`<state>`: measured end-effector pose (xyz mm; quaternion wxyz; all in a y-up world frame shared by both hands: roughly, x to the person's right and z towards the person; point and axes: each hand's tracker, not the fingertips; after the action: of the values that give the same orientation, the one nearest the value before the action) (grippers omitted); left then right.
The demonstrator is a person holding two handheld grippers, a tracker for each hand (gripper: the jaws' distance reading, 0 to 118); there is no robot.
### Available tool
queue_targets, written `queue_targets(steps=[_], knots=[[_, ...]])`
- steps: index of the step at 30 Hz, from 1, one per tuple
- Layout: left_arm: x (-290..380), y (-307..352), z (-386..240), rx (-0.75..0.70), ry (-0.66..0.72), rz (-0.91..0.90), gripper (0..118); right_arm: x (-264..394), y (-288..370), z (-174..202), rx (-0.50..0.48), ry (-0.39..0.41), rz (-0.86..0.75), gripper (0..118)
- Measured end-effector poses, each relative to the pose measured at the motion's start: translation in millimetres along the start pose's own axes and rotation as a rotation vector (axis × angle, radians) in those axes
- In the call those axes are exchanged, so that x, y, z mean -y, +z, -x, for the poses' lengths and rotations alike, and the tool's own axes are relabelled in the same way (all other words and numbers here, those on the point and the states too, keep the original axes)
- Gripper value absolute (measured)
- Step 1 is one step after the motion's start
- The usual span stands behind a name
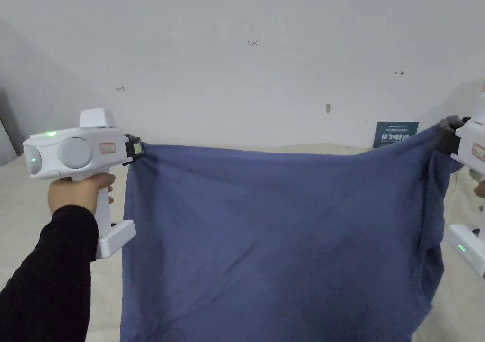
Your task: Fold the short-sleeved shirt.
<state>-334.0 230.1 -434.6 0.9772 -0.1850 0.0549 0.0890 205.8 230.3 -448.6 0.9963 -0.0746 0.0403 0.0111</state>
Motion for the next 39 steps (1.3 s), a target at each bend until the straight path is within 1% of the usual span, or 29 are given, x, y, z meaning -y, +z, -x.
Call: queue_targets(steps=[4, 8, 10, 11, 12, 16, 19, 20, 23, 26, 29, 33, 35, 39], knots=[[-49.7, 5.2, 0.8, -0.011, -0.014, -0.066, 0, -52.6, -14.3, 6.4, -0.003, 0.018, -0.083, 2], [-85.5, 1.8, -3.4, -0.040, -0.044, -0.110, 0, -96.1, -28.5, 10.6, -0.007, 0.009, -0.150, 2], [-100.0, -2.7, -5.3, -0.042, -0.058, -0.125, 0, -114.8, -34.2, 15.5, 0.005, 0.048, -0.185, 2], [-106.2, -5.2, -6.9, -0.050, -0.072, -0.133, 0, -121.7, -37.9, 18.4, 0.007, 0.076, -0.196, 2], [-113.4, -7.7, -8.7, -0.060, -0.098, -0.175, 0, -128.3, -41.3, 20.0, 0.007, 0.086, -0.202, 2], [-125.7, -20.2, -10.4, -0.059, -0.083, -0.186, 0, -143.0, -55.4, 21.5, 0.024, 0.089, -0.242, 2], [-129.9, -33.9, -11.4, -0.058, -0.077, -0.182, 0, -148.4, -62.6, 22.0, 0.011, 0.071, -0.250, 2], [-129.9, -38.0, -12.0, -0.062, -0.091, -0.199, 0, -148.0, -65.1, 22.9, 0.006, 0.077, -0.250, 2], [-125.1, -55.8, -12.8, -0.062, -0.100, -0.188, 0, -137.3, -80.4, 22.5, 0.018, 0.110, -0.252, 2], [-112.4, -74.9, -13.4, -0.049, -0.090, -0.165, 0, -113.7, -94.2, 18.6, 0.017, 0.105, -0.235, 2], [-85.3, -100.0, -15.9, -0.056, -0.129, -0.117, 0, -79.8, -109.8, 12.4, 0.013, 0.116, -0.197, 2], [-41.8, -126.9, -14.3, -0.055, -0.123, -0.046, 0, -26.1, -126.9, 3.6, 0.008, 0.100, -0.108, 2], [-20.3, -136.1, -13.2, -0.047, -0.111, -0.010, 0, 1.5, -131.3, -0.7, 0.004, 0.080, -0.068, 2], [27.1, -141.4, -12.7, -0.036, -0.098, 0.041, 0, 55.5, -130.3, -6.0, 0.006, 0.058, 0.026, 2]])
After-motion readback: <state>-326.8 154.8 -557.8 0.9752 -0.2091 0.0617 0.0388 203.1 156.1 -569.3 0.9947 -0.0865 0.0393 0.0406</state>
